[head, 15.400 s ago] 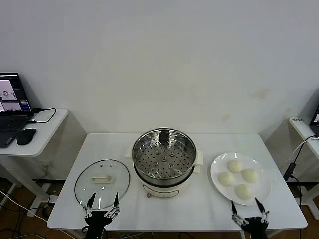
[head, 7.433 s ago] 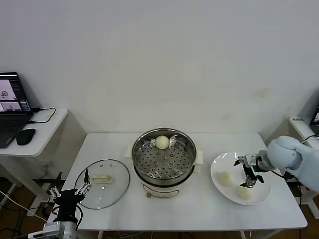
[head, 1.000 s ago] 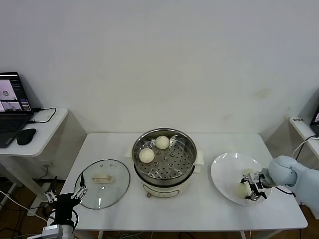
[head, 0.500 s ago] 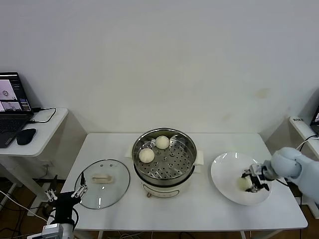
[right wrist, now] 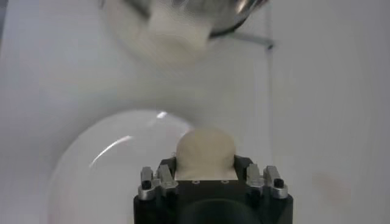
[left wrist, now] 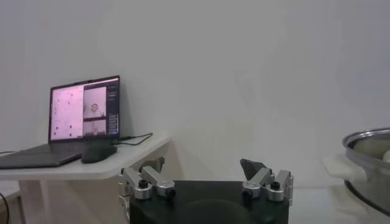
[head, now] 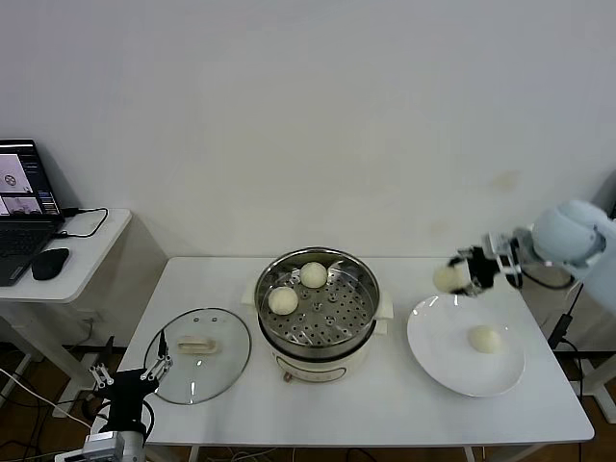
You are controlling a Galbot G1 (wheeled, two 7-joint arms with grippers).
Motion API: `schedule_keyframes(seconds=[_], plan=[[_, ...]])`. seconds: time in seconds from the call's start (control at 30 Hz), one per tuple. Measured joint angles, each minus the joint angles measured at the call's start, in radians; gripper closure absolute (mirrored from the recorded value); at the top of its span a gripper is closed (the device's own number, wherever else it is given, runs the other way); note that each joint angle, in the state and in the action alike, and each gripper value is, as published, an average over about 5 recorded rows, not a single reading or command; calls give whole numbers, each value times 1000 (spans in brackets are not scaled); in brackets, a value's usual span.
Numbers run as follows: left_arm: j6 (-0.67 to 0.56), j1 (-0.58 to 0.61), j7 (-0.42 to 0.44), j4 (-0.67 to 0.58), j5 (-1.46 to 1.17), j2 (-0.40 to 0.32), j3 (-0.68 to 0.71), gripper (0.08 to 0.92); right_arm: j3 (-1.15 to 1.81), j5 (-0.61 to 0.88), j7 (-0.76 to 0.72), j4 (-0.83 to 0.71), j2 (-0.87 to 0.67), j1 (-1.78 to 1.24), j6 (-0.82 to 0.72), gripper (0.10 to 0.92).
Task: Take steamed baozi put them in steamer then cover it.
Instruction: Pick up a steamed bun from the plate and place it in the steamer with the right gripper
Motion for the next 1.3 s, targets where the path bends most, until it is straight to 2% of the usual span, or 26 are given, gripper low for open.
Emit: schedule_keyframes(seconds=[0.47,0.87,1.3], plan=[[-3,-8,-5,10,0,-11,-15,177,-267,67,56,74,257,193,78,431],[-4,-11,-9,15,0,-30,-27,177,-399,-75,79,44,428,180,251,429],[-17,-5,-17,22,11,-46,-17,177,-448,-205,86,-15,548,148,408,423]])
